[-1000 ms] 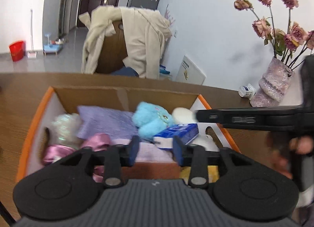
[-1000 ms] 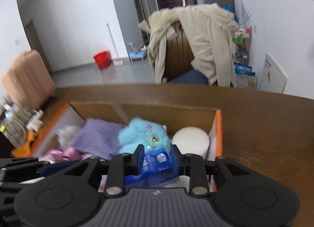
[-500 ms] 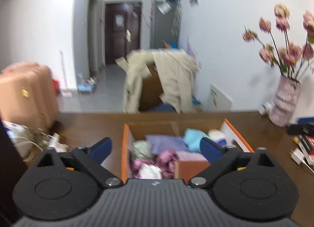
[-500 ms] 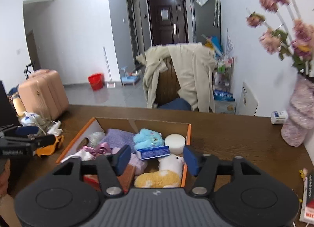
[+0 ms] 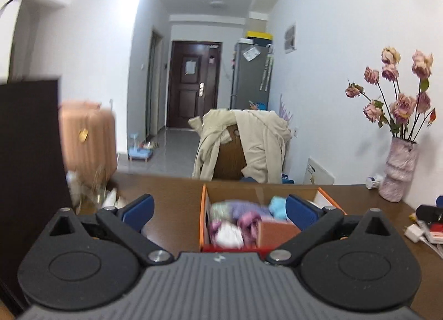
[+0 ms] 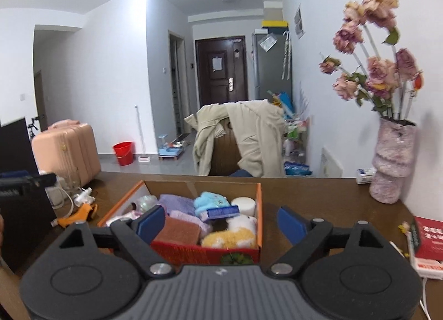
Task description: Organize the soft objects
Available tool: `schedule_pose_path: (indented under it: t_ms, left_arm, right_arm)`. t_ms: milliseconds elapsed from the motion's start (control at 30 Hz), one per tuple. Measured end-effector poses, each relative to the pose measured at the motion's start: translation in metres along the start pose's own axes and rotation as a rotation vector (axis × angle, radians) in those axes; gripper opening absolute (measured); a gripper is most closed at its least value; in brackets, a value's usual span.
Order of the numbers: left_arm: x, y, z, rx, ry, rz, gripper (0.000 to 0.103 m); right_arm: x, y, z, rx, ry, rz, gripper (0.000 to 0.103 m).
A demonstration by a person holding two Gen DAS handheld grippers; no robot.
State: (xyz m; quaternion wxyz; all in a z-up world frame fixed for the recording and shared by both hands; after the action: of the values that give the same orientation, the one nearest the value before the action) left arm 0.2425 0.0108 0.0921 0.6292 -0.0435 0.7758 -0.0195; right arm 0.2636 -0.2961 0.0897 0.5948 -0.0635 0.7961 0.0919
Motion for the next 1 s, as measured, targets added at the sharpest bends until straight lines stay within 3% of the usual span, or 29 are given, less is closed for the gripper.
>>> schedule_pose_path:
  t_ms: [100,200,300,467,667,1000]
  left_arm:
    - [0.029,-0.001,-0.041,-0.001,-0.014,0.01,0.103]
    - [0.053,-0.003,-0.089,-0.026,-0.079,0.075,0.103]
    - [0.068,0.0,-0.134,0.003,-0.111,0.07,0.103]
    - [0.098,0.006,-0.18,0.001,-0.064,0.037,0.103]
    - [0.104,-0.008,-0.193,0.007,-0.071,0.11,0.103]
    - [0.105,-0.003,-0.192,-0.009,-0.061,0.093,0.103]
  right_arm:
    - [0.024,0.01,-0.03,0.007,-0.039,-0.031,0.089]
    - [0.053,0.017,-0.063,0.042,-0.066,-0.029,0.089]
    - [0.08,0.025,-0.095,0.046,-0.056,-0.002,0.09]
    - [0.127,0.049,-0.145,0.064,-0.041,0.054,0.092]
    - [0.162,0.082,-0.186,0.035,-0.007,0.039,0.092]
    - [0.154,0.09,-0.186,0.0,-0.031,0.043,0.093]
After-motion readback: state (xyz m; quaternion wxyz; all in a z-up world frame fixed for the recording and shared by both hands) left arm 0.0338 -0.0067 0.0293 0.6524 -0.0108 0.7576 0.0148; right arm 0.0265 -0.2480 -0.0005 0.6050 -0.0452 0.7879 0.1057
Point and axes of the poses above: each gripper's, at about its wrist camera, not at the fingertips, and z roughly the way its jaws point, y to its left, x to its underside, the point moved 2 cm from there along z, roughly the way its jaws point, and after that the axes turned 6 degrees about -y, right-handed, at the moved point
